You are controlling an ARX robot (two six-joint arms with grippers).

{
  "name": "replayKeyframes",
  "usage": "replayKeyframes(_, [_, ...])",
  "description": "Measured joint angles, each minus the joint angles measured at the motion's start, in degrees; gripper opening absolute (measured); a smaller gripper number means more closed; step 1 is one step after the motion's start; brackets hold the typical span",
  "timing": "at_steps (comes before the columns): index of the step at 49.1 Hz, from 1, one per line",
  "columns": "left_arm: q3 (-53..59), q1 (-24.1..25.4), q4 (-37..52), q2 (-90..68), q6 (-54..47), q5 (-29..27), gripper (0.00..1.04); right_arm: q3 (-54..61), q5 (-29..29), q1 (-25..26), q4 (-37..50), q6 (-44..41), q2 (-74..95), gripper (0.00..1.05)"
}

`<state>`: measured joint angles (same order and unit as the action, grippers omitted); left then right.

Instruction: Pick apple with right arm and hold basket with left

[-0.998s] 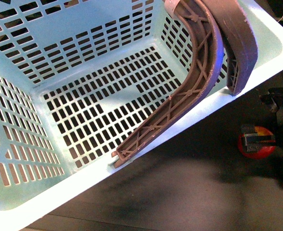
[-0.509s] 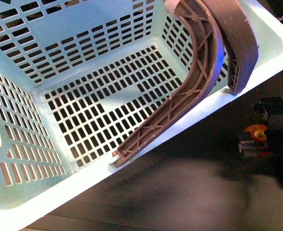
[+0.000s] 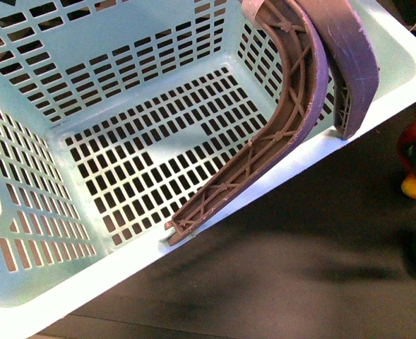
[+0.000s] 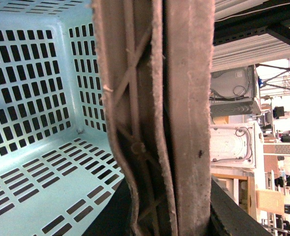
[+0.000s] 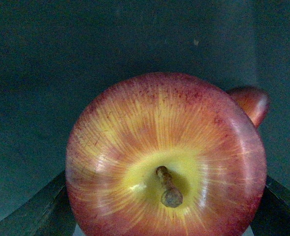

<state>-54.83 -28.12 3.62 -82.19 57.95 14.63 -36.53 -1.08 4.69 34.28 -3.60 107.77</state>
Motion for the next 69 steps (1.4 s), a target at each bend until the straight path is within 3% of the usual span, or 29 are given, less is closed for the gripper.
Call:
replayKeyframes(13, [0.00,0.00,0.00,0.00,0.00,0.00,0.19,0.98,-0.72,-0.74,-7.39,3.91,-23.06,0.80])
replayKeyframes(23, [0.00,0.00,0.00,0.00,0.00,0.04,0.19,-1.31,-0.04,-8.96,-10.69,6.71,-34.47,0.80])
replayKeyframes(46, [0.00,0.00,0.00,0.00,0.00,0.00,0.19,-2.51,5.92,-28.11,-10.60,10.45,-33.86,0.80])
replayKeyframes(55, [0.00,0.00,0.00,0.00,0.00,0.00,0.19,-2.47,7.28,-32.15,-10.16,11.65,-30.95,0.80])
replayKeyframes(69, [0.00,0.00,0.00,0.00,-0.07,0.00,0.19,-2.34,7.32,-33.70,-9.60,11.82,-27.82,0.81])
